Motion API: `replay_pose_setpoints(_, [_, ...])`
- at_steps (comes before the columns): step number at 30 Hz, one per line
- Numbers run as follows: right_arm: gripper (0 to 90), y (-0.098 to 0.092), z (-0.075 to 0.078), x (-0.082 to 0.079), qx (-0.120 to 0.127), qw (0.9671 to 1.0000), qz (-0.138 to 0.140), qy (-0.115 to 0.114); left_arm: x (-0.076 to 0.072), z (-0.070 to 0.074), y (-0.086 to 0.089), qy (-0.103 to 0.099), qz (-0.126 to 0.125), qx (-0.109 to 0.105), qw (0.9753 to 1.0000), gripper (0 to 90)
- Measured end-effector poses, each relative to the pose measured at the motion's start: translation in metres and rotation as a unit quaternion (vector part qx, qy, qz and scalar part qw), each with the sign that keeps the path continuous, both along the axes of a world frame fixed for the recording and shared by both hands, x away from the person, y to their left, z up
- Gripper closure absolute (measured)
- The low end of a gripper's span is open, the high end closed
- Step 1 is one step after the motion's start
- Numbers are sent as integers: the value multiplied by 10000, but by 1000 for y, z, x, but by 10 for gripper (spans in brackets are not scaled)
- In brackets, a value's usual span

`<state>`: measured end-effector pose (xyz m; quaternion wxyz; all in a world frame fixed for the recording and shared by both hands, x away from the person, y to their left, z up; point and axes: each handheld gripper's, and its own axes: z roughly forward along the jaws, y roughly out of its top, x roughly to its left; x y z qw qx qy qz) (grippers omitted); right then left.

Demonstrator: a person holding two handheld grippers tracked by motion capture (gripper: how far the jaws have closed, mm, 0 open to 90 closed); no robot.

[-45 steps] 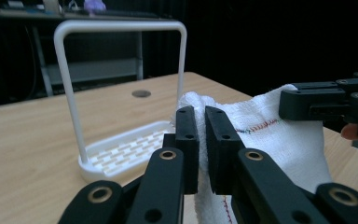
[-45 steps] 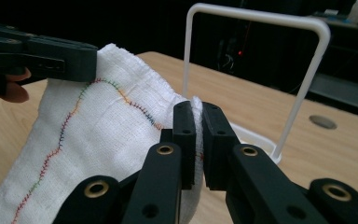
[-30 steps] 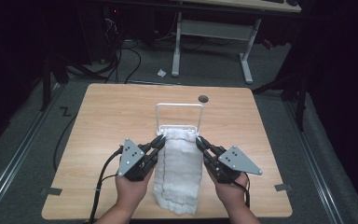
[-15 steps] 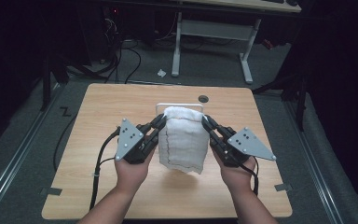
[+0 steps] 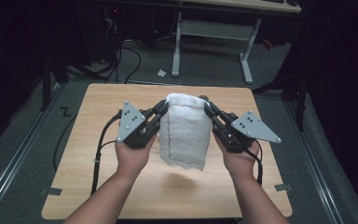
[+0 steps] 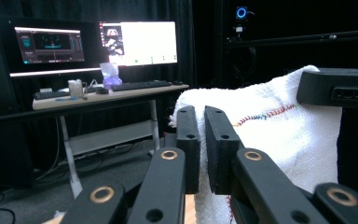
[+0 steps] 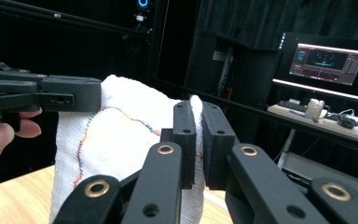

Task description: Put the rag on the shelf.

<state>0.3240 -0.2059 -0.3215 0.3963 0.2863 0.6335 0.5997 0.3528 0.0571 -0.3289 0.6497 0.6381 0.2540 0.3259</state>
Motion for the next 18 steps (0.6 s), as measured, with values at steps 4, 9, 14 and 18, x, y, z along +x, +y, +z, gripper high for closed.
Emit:
replay_pose_setpoints(4, [859,-3,8,14,103,9999,-29,24,13,10,-2,6,40,41,10000,854])
replay_pose_setpoints(9, [859,-3,19,37,154,9997,-124,110,34,17,-7,40,183,92,9998,853])
replay_pose_setpoints(14, [858,-4,26,59,197,9995,-212,107,59,25,-12,38,324,193,9993,854])
replay_pose_setpoints(18, [859,-3,29,78,230,9992,-282,186,73,29,-17,-20,452,426,9981,853])
